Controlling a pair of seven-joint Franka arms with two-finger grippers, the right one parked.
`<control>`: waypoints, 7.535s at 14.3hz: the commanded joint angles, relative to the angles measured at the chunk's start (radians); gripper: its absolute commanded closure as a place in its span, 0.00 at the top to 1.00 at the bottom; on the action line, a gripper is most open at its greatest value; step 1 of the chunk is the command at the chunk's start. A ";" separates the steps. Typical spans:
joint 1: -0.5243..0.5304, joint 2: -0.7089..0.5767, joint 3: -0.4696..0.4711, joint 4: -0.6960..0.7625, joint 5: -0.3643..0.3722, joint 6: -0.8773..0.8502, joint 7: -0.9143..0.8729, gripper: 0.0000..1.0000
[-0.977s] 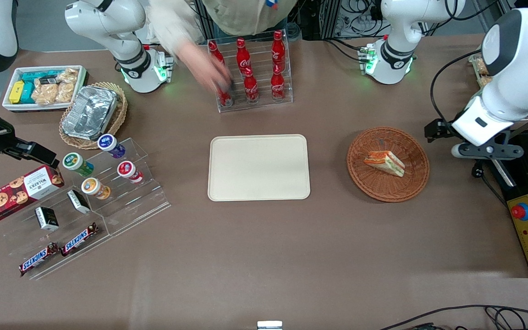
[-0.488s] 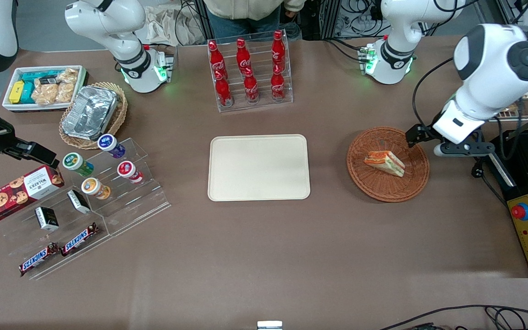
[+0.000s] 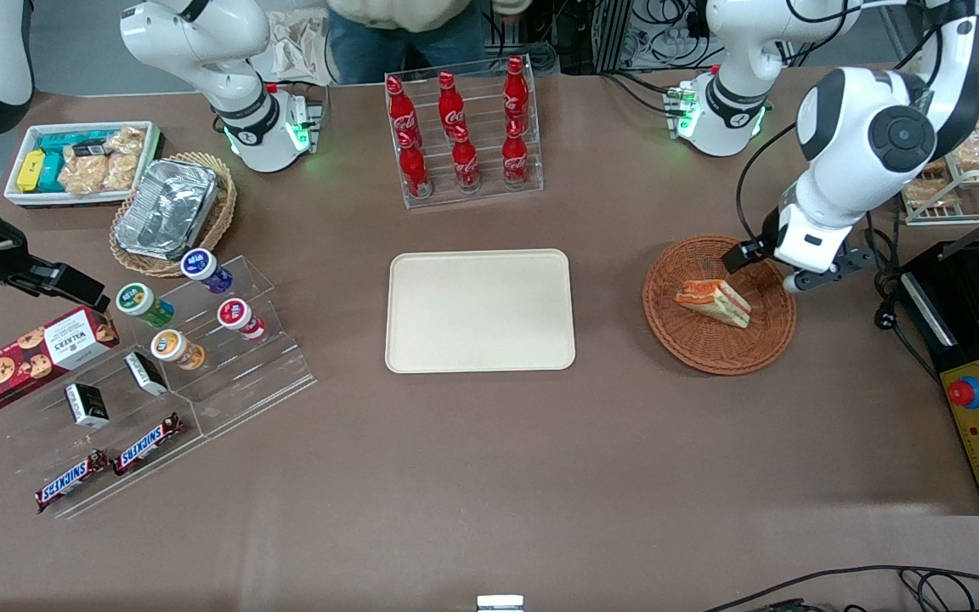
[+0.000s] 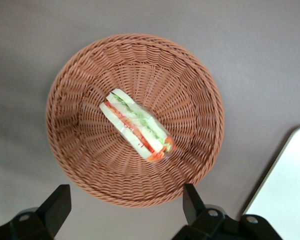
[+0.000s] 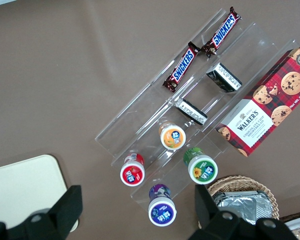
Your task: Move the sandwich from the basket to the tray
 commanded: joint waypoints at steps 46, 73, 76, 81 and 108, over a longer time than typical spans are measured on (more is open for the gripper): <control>-0.045 0.172 0.005 0.629 0.113 -0.449 -0.307 0.00; -0.345 0.441 -0.178 0.574 0.033 -0.157 -0.232 0.02; -0.393 0.489 -0.178 0.537 0.035 -0.023 -0.231 0.02; -0.421 0.529 -0.176 0.396 0.067 0.224 -0.154 0.00; 0.130 0.232 -0.098 0.646 0.074 -0.450 0.682 1.00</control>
